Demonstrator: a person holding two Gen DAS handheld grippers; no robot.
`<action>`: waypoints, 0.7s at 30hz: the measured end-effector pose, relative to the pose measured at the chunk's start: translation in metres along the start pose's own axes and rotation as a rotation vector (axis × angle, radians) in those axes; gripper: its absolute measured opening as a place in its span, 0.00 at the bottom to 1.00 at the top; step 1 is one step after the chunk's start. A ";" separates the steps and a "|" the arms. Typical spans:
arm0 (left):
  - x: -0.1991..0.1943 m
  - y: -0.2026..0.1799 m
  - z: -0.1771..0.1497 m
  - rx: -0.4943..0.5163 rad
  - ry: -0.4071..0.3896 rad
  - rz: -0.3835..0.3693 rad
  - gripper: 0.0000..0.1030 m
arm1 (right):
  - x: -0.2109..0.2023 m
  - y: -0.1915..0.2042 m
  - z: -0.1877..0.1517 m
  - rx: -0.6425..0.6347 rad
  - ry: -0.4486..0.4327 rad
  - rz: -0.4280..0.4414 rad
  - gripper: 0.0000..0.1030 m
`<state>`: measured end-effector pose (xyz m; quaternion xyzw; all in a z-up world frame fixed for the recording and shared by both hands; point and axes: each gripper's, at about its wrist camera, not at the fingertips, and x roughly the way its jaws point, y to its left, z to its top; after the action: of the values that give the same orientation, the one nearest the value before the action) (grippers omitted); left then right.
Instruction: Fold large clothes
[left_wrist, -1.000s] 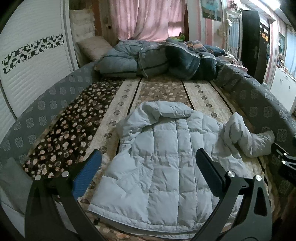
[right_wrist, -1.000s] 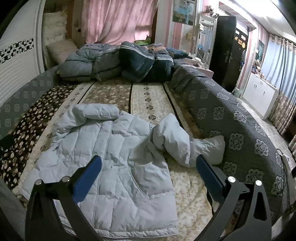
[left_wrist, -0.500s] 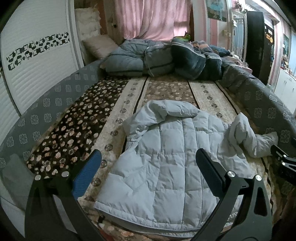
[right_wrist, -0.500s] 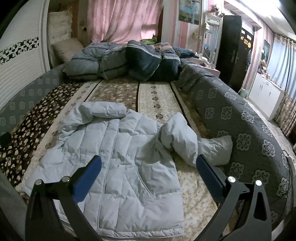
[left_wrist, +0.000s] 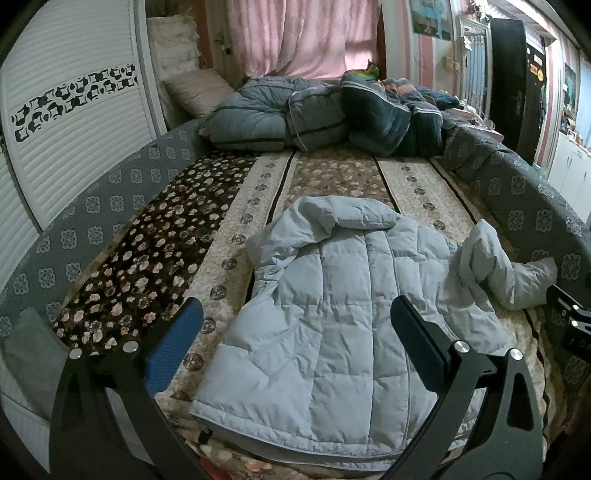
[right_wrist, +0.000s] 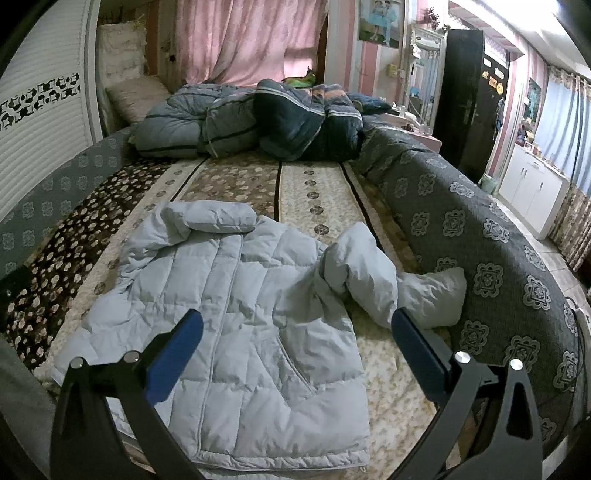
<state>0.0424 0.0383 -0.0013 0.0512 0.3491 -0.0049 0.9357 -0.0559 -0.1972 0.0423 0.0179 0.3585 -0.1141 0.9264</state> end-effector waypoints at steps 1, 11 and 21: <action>0.000 0.001 0.000 0.000 -0.001 0.003 0.97 | 0.000 0.001 -0.001 -0.002 0.001 0.001 0.99; 0.007 0.006 -0.004 -0.006 0.016 0.004 0.97 | 0.004 0.002 -0.003 -0.009 0.014 -0.003 0.99; 0.009 0.005 -0.005 -0.004 0.017 0.006 0.97 | 0.012 0.002 -0.003 0.007 0.026 -0.009 0.99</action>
<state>0.0462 0.0436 -0.0111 0.0502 0.3570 -0.0009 0.9327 -0.0488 -0.1976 0.0313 0.0211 0.3704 -0.1193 0.9210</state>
